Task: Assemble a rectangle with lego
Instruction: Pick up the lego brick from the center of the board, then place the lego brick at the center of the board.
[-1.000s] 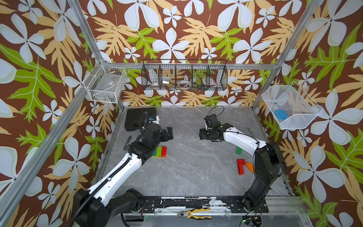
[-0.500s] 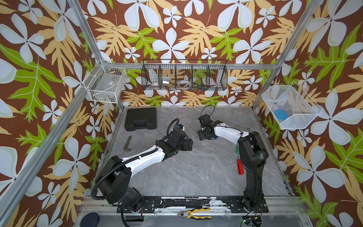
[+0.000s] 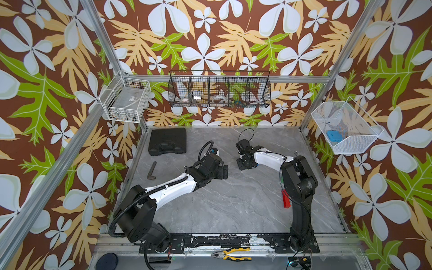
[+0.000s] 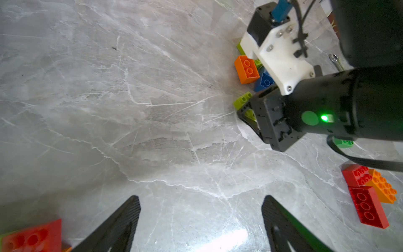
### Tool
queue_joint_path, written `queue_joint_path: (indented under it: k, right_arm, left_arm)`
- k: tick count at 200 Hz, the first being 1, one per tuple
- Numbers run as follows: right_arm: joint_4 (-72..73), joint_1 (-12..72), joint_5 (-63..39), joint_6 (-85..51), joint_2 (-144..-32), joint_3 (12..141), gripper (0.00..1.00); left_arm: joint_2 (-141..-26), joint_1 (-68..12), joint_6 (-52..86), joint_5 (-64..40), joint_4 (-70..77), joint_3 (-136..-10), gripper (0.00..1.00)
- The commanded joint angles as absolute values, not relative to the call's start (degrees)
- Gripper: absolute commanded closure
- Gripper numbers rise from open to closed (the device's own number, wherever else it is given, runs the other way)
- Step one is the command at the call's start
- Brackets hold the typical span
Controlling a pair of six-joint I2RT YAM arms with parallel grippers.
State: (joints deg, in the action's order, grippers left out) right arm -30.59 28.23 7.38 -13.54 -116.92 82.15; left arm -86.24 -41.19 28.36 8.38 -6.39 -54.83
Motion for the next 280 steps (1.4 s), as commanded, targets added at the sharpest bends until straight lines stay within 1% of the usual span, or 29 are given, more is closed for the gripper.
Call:
queue_joint_path:
  k: [1,14,38,73,99,116,132,155,188,221,280]
  right_arm:
    - [-30.97,29.73,5.85,-15.74,-115.22,80.46,0.71]
    - [-31.42,31.99,5.8,-16.76,-114.08,79.44,0.73]
    - [-33.29,38.3,6.8,-17.7,-112.55,78.79,0.73]
    - [-34.57,43.28,4.64,-20.59,-112.86,79.71,0.73]
    - [-34.76,44.27,4.37,-25.53,-114.79,81.47,0.72]
    - [-34.06,44.54,3.79,-26.18,-115.86,81.94,0.72]
    - [-33.85,45.19,3.58,-23.31,-116.52,82.59,0.73]
    - [-35.56,46.52,1.44,-13.87,-117.71,84.6,0.73]
    - [-39.65,46.52,4.02,-4.98,-120.8,87.87,0.74]
    - [-44.56,46.58,5.9,4.48,-121.86,89.14,0.73]
    - [-47.56,46.62,2.73,10.99,-122.35,89.95,0.7]
  left_arm:
    - [-85.57,-40.23,28.13,9.23,-6.33,-54.5,0.11]
    - [-84.81,-39.12,28.13,9.39,-6.57,-54.1,0.1]
    - [-82.3,-36.5,28.21,10.06,-7.2,-52.84,0.1]
    - [-79.24,-33.76,27.87,10.5,-7.37,-50.8,0.11]
    - [-79.28,-33.58,27.99,10.47,-7.65,-50.8,0.11]
    - [-79.28,-33.6,28.52,9.8,-7.32,-50.64,0.11]
    - [-78.95,-33.58,28.74,9.47,-7.03,-50.45,0.11]
    - [-78.34,-33.57,28.01,10.42,-7.54,-50.28,0.11]
    - [-77.39,-33.31,27.76,11.14,-7.87,-49.85,0.11]
    - [-76.4,-33.31,28.04,11.22,-7.9,-49.32,0.11]
    - [-76.34,-33.16,27.6,11.18,-8.17,-49.83,0.11]
